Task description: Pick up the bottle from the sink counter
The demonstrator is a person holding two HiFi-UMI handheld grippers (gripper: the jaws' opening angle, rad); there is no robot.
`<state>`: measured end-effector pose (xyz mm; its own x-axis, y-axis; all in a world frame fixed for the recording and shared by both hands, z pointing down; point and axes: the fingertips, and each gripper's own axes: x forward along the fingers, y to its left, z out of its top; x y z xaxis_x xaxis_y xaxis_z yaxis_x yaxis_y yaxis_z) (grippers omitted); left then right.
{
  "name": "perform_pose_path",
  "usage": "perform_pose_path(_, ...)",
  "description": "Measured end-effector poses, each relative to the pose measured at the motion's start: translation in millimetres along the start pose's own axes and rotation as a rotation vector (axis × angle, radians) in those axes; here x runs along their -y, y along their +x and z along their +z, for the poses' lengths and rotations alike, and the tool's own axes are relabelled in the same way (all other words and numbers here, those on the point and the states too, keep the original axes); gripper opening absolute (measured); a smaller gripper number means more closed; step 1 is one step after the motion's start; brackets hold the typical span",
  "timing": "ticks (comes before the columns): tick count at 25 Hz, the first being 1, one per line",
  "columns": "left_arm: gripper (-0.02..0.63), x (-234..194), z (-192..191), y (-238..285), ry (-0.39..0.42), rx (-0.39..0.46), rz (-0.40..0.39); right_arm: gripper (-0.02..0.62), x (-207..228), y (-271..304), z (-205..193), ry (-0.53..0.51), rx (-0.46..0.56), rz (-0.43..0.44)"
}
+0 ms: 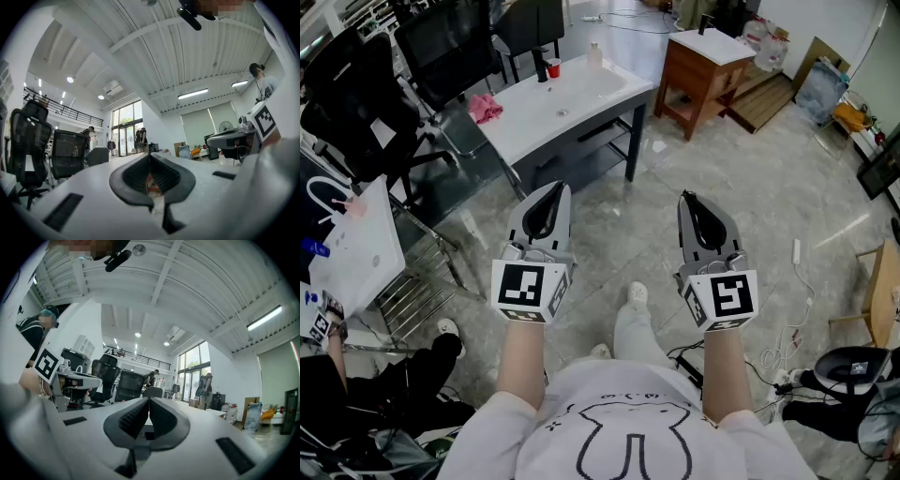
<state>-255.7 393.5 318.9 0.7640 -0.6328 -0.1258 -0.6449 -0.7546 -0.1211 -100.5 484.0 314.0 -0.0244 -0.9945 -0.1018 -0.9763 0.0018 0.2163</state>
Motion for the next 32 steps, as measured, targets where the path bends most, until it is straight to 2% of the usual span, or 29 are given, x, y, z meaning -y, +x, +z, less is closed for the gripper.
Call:
perform_pose_path(9,0.009,-5,-5,17,0.011,-0.014,0.0,0.029,10,15,-3,0.004,0.0,-0.002)
perform_pose_path(14,0.009,-20,-10,47,-0.001,-0.019,0.011,0.029,32,44,-6,0.065,0.034,-0.005)
perform_pose_path(24,0.009,-66,-28,137,0.002,-0.043,0.049,0.029,84,145,-31,0.065,0.017,0.021)
perform_pose_path(32,0.009,-82,-37,225,-0.013,-0.043,0.075,0.03,132,221,-52,0.074,0.015,0.069)
